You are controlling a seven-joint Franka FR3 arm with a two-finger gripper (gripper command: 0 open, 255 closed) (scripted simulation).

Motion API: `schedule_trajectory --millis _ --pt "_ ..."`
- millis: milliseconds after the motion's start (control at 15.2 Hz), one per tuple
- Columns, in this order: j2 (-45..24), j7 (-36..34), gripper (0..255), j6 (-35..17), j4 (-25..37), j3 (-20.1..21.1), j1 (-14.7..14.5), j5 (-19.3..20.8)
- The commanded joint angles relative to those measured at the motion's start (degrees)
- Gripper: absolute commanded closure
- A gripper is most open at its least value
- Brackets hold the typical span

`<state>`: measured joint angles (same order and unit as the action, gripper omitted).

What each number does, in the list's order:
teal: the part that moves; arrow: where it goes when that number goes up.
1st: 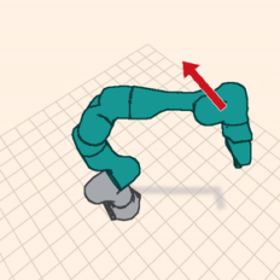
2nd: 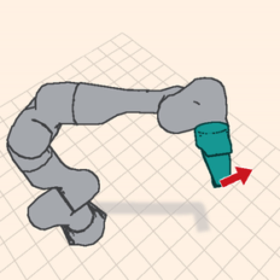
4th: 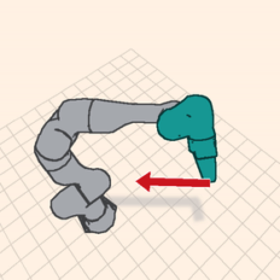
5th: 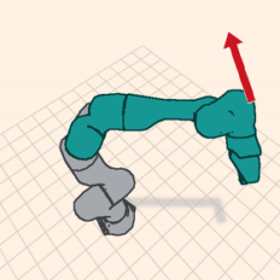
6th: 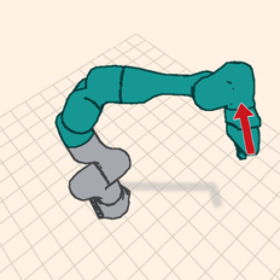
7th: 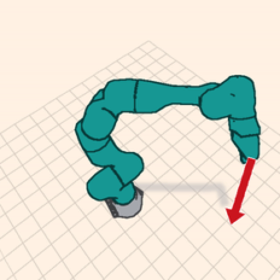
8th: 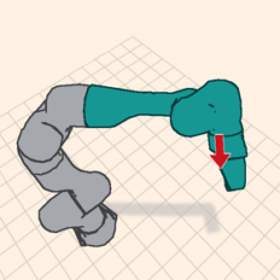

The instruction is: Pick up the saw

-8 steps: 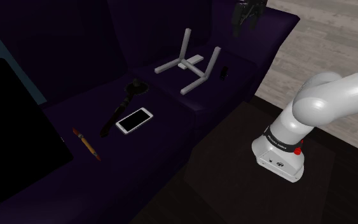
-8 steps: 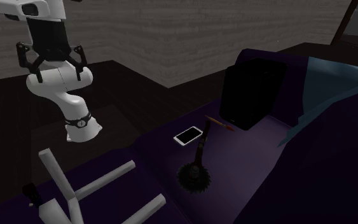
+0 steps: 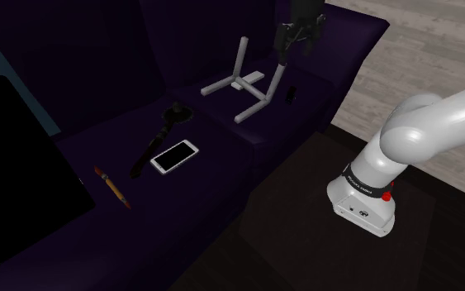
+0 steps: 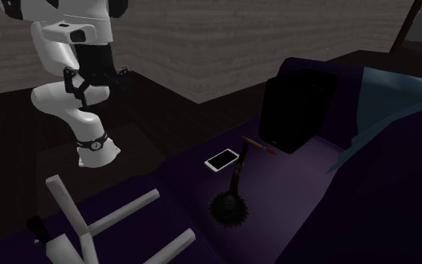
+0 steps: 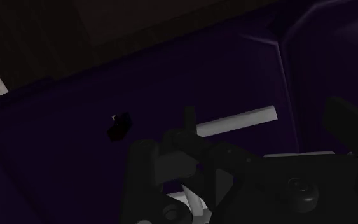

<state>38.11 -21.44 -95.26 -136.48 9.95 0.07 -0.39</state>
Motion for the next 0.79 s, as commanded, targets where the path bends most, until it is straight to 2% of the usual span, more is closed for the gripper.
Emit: schedule_trajectory --millis 0,396,726 --pt "-2.0 -4.5 0 -2.5 -0.6 2.2 -0.1 -1.9" --pt "-10.6 -17.2 0 -9.7 0.7 8.7 0.1 -6.0" --pt "-19.9 -27.8 0 -15.8 4.1 13.6 0.7 -7.1"
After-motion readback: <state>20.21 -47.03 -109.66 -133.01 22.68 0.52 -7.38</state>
